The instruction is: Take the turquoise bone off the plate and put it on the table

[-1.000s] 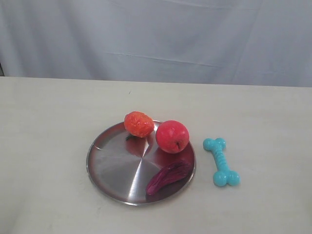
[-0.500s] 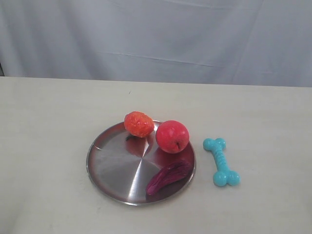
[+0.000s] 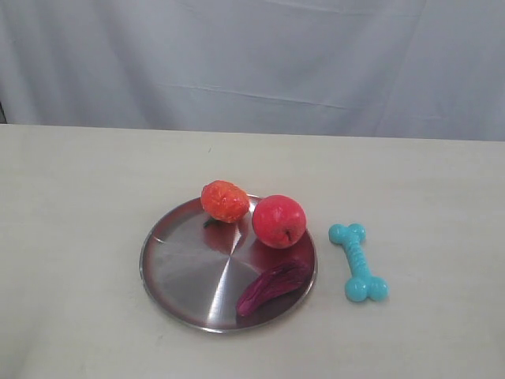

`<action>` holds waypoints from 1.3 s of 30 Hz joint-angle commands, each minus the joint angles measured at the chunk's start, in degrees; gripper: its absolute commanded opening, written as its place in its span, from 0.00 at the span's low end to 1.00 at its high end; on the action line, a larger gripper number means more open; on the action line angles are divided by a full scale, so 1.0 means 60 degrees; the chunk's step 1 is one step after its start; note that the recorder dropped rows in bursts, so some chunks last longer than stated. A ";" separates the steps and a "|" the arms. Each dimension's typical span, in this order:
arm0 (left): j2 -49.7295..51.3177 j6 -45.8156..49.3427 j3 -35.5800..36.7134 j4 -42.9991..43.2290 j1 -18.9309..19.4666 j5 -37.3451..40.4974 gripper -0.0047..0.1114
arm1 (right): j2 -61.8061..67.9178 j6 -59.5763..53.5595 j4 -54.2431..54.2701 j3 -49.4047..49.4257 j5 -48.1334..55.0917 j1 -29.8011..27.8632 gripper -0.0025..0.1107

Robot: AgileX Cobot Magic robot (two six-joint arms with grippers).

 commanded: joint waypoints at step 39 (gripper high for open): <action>-0.0012 0.0002 0.0031 0.0003 -0.0026 -0.0007 0.04 | -0.0066 0.0454 -0.0074 0.0020 0.0477 -0.0047 0.02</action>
